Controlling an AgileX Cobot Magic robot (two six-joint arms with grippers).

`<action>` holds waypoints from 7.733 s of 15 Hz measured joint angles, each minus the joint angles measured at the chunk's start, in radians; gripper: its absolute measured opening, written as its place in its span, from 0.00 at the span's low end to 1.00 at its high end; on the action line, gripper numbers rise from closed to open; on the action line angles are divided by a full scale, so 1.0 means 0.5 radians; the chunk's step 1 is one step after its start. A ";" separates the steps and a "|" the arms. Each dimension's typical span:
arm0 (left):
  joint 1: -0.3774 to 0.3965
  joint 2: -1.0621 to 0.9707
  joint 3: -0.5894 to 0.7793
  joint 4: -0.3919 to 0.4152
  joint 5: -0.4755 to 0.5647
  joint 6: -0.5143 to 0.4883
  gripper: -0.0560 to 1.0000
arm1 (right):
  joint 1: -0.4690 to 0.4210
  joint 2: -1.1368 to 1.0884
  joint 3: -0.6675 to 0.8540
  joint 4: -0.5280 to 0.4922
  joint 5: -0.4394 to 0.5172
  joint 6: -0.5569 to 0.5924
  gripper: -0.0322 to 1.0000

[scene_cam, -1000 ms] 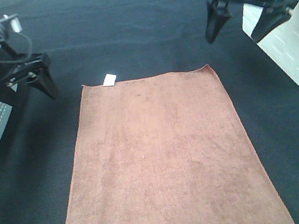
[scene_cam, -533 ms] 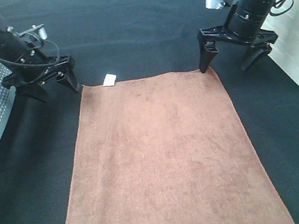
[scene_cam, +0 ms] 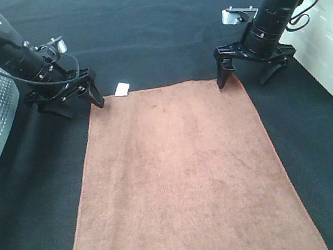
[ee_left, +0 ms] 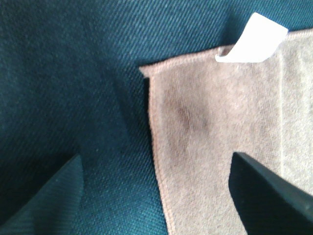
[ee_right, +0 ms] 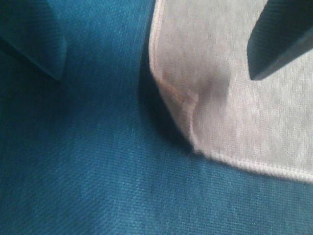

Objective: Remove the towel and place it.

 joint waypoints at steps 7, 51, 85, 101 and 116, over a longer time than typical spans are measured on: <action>-0.048 0.010 -0.006 -0.010 -0.062 0.014 0.76 | 0.000 0.004 -0.002 0.086 -0.072 0.000 0.89; -0.228 0.078 -0.566 0.546 -1.042 -0.122 0.05 | 0.118 -0.064 -0.366 -0.272 -1.010 0.000 0.03; -0.228 0.504 -0.568 0.500 -1.536 -0.122 0.10 | 0.118 0.314 -0.366 -0.258 -1.358 0.018 0.26; -0.220 -0.124 -0.568 0.712 -0.562 -0.130 0.90 | 0.110 -0.378 -0.366 -0.176 -0.454 0.090 0.72; 0.214 -1.910 0.868 0.984 0.212 -0.504 0.90 | -0.138 -1.804 0.372 -0.250 0.450 0.210 0.72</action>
